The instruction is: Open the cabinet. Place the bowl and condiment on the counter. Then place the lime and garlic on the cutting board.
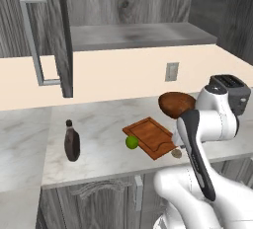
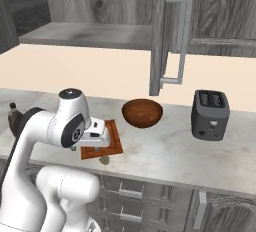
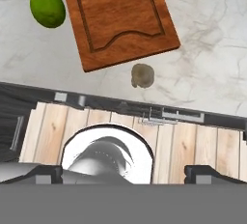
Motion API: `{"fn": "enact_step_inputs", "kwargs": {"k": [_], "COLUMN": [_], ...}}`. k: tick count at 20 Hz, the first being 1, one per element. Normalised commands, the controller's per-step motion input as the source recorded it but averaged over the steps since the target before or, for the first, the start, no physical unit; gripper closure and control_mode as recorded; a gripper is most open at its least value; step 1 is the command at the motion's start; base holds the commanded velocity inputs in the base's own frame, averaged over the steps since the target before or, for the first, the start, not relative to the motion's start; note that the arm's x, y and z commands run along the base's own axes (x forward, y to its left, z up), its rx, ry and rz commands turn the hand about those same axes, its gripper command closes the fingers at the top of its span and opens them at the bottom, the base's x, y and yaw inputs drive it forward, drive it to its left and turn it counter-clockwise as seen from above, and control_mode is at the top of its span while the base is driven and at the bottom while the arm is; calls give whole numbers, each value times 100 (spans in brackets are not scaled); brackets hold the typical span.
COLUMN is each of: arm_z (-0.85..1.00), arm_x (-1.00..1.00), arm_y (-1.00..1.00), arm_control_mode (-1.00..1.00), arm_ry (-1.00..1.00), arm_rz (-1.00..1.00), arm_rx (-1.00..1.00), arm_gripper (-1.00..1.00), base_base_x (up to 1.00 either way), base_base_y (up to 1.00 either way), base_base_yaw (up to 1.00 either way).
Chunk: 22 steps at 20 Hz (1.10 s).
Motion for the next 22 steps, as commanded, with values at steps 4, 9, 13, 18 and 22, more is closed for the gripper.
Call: {"fn": "enact_step_inputs", "kwargs": {"k": [4, 9, 13, 18, 22], "arm_z": [-9, -21, -37, -40, -33], "arm_x": [22, 34, 25, 17, 25], "arm_y": [0, 0, -2, -8, -4], "arm_control_mode": [-100, -100, -100, -100, -100], "arm_ry": [0, 0, 0, 0, 0], "arm_rz": [3, 4, 5, 4, 2], "arm_rx": [0, 0, 0, 0, 0], "arm_gripper": [-100, -100, -100, -100, -100], "base_base_x": [0, 0, 0, 0, 0], "base_base_y": [0, 0, 0, 0, 0], "base_base_yaw": [0, 0, 0, 0, 0]}}
